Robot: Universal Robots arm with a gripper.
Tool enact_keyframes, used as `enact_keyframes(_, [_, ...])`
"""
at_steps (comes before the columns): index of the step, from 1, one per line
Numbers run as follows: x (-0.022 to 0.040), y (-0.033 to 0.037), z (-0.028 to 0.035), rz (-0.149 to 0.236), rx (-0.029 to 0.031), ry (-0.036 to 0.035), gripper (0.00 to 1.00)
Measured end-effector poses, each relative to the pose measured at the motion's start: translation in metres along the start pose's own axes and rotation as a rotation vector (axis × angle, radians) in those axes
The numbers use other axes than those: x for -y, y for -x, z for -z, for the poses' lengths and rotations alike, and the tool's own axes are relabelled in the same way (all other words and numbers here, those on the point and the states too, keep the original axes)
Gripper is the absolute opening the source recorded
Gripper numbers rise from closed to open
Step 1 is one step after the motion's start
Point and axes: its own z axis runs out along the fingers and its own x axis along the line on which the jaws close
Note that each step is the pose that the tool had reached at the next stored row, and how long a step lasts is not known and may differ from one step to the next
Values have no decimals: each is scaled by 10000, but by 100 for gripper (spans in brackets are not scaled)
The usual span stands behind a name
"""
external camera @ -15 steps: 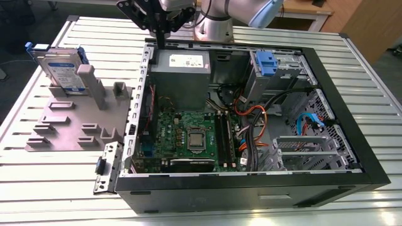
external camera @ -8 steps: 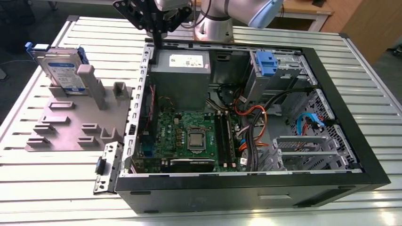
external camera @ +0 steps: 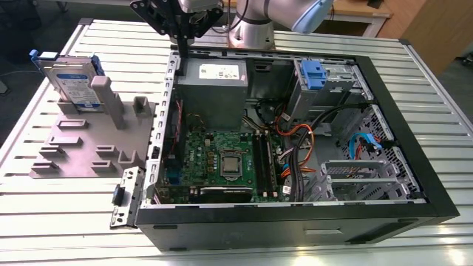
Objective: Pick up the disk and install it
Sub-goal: 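Reach for the disk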
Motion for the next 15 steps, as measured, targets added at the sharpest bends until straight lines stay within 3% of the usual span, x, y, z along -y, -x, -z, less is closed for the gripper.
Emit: enact_keyframes(15, [5, -65, 1, -1, 0, 0, 11])
